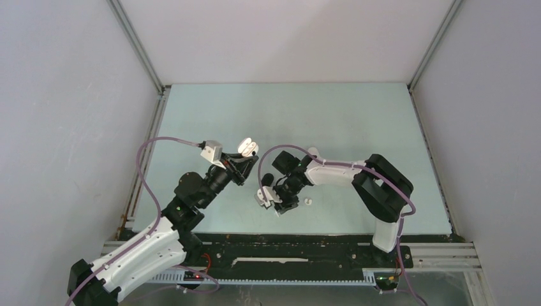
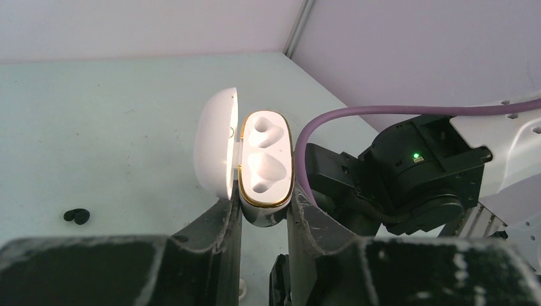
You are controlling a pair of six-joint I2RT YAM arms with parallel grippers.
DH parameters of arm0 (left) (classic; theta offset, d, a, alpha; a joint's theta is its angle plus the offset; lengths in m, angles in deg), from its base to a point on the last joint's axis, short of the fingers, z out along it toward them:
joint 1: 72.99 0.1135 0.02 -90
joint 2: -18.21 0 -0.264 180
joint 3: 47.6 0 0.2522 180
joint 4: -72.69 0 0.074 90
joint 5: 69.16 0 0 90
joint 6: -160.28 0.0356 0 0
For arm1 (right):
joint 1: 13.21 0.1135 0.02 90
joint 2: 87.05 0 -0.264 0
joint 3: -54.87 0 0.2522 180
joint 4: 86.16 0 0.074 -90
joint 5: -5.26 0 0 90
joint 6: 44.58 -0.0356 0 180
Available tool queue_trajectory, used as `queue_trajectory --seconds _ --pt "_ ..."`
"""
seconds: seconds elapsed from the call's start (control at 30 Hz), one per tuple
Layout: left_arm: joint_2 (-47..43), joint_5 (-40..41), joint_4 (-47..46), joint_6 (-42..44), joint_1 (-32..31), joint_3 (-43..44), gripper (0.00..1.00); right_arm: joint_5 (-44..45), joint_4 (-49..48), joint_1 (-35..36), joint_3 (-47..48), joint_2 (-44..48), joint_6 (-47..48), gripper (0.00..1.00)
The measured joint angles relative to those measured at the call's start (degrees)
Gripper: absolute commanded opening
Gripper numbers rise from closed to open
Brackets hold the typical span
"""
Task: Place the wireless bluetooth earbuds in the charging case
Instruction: Pick up the earbud from the center of the board.
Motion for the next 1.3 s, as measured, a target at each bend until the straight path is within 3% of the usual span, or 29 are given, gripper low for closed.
queue_trajectory --seconds 0.33,0.63,0.93,1.13,1.3 --pt "0.0 0.0 0.0 0.0 0.0 0.0 0.00 -0.2 0.0 1.5 0.9 -0.7 -0.4 0.39" --pt "-0.3 0.0 0.0 0.0 0.0 -0.2 0.00 -0.2 -0.5 2.4 1.0 -0.9 -1.7 0.22" --pt "-0.3 -0.1 -0.5 0.0 0.0 -1.3 0.00 1.5 -4.0 2.6 -1.9 1.1 -5.1 0.33" --pt "0.1 -0.2 -0.8 -0.1 0.0 -1.6 0.00 3.2 -6.7 2.9 -3.9 2.6 -7.7 0.24" --pt "-0.7 -0.2 -1.0 -0.1 0.0 -2.0 0.00 4.0 -7.8 3.3 -4.3 2.9 -9.5 0.10"
